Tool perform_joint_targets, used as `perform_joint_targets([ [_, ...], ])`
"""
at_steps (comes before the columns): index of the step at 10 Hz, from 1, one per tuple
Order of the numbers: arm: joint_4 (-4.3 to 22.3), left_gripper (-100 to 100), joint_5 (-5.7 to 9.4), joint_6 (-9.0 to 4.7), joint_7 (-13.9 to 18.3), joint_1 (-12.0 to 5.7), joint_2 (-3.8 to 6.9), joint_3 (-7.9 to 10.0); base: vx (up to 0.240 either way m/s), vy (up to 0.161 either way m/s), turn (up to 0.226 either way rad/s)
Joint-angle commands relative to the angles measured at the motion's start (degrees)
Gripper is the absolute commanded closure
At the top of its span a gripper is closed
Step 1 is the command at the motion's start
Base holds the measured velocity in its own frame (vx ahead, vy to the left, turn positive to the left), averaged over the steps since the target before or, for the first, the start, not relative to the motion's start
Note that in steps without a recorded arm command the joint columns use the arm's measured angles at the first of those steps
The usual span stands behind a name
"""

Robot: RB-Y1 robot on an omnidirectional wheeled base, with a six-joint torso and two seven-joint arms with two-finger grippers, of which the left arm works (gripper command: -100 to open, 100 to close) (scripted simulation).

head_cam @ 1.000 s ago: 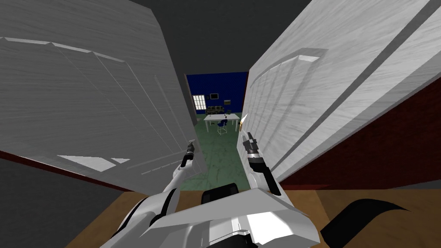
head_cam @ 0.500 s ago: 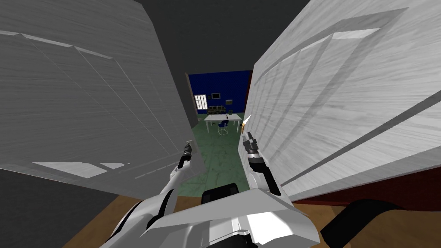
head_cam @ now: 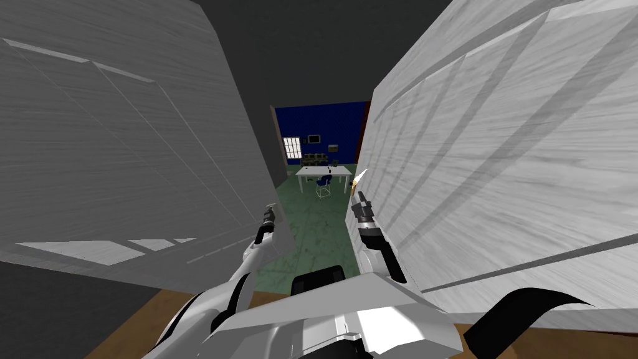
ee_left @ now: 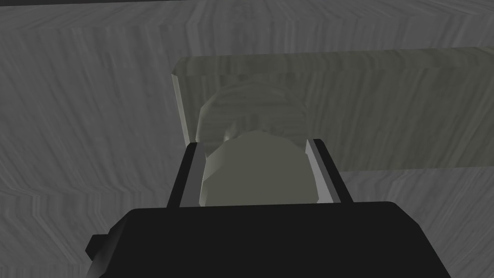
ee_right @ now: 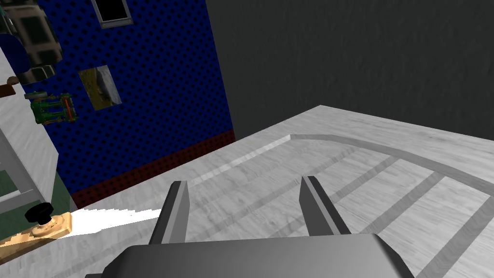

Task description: Push the door open

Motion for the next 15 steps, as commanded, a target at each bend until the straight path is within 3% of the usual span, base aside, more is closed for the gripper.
perform_joint_targets([
  [1,-1.93,100,0.12,0.63,-0.13,0.99,0.12,0.44,0.106,-0.074,0.049],
  [6,-1.42,100,0.02,0.32,-0.17,1.13,0.35,1.23,0.123,-0.033,0.057],
  [15,-0.57,100,-1.1,0.02,0.42,0.85,0.96,3.05,0.193,-0.034,0.114],
])
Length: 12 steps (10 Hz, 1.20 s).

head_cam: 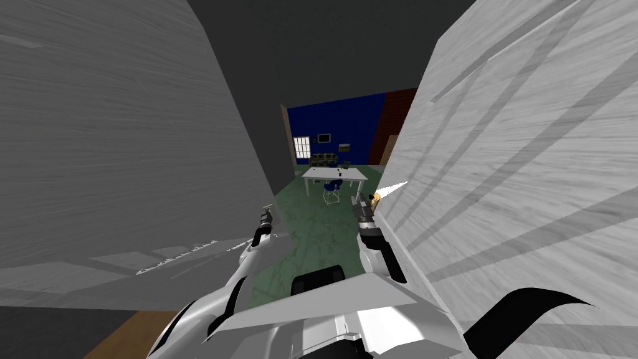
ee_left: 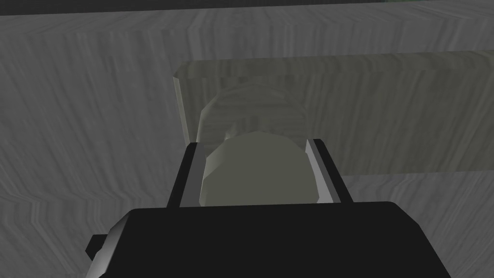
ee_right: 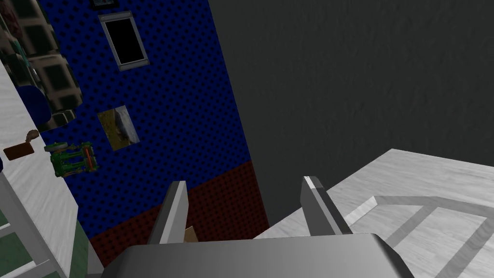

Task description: Push the door open

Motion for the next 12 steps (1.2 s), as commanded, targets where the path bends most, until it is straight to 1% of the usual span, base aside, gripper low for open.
perform_joint_targets([
  [1,1.6,100,-0.17,-0.84,0.23,-0.87,0.91,0.69,0.202,-0.056,0.164],
  [2,1.6,100,-0.17,-0.84,0.23,-0.87,0.91,0.69,0.124,-0.033,0.064],
  [3,1.85,100,-0.5,-0.92,0.4,-0.95,1.09,1.21,0.182,-0.065,0.176],
  [8,2.48,100,-1.32,-1.15,0.84,-1.16,1.54,2.57,0.199,-0.073,0.175],
  [9,2.48,100,-1.32,-1.15,0.84,-1.16,1.54,2.57,0.124,-0.034,0.057],
  [10,2.66,100,-1.56,-1.21,0.97,-1.22,1.68,2.96,0.152,-0.041,0.088],
  [11,2.78,100,-1.72,-1.25,1.05,-1.25,1.76,3.21,0.184,-0.063,0.195],
  [12,2.78,100,-1.72,-1.25,1.05,-1.25,1.76,3.21,0.13,-0.063,0.086],
])
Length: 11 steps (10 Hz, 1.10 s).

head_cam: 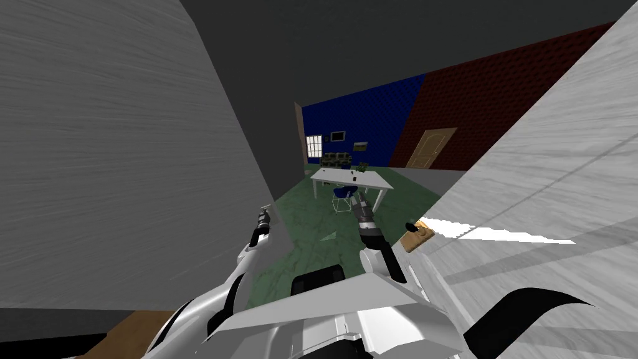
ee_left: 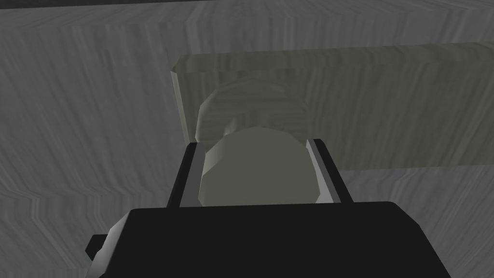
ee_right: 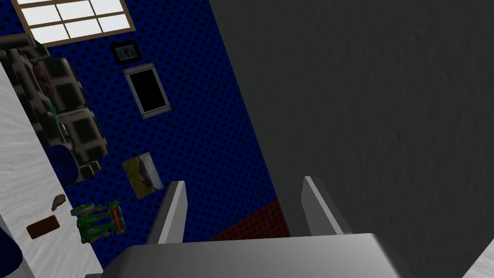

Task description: Push the door open

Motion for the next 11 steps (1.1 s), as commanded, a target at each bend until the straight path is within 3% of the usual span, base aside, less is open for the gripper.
perform_joint_targets([
  [1,0.4,100,-0.1,-0.21,0.14,-0.12,0.94,0.88,0.154,-0.07,0.138],
  [8,1.03,100,-0.92,-0.43,0.57,-0.32,1.39,2.22,0.171,-0.085,0.129],
  [11,1.15,100,-1.09,-0.48,0.66,-0.37,1.48,2.49,0.108,-0.038,0.049],
])
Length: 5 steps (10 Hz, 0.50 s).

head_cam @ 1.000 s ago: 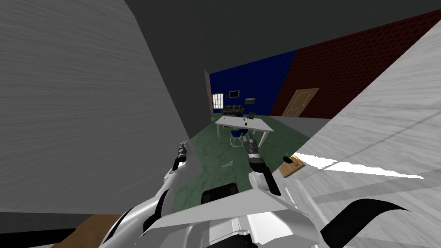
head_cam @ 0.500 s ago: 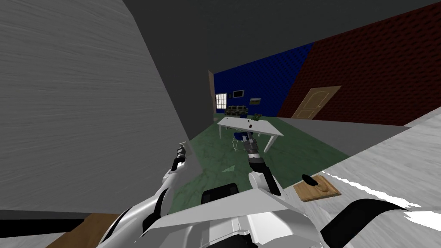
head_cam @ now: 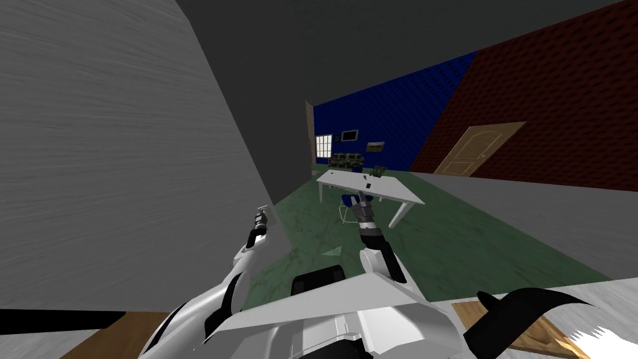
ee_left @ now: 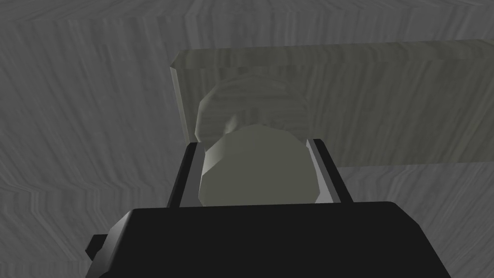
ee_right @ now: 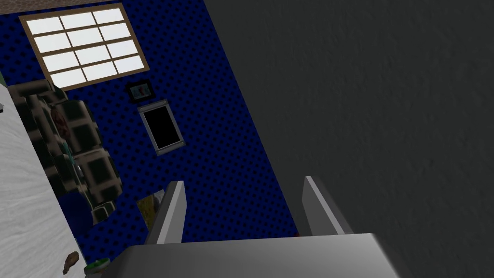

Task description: Push the door open

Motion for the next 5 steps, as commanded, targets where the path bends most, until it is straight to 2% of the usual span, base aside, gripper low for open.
perform_joint_targets([
  [1,0.14,100,-0.11,-0.18,0.08,-0.16,0.27,0.26,0.158,-0.069,0.103],
  [2,0.78,100,-0.11,-0.25,0.04,-0.21,0.16,0.07,0.058,-0.03,0.04],
  [3,0.95,100,0.24,-0.44,-0.28,-0.08,0.65,1.05,0.133,-0.033,0.039],
  [5,0.97,100,0.32,-0.46,-0.37,-0.04,0.74,1.28,0.126,-0.023,0.034],
])
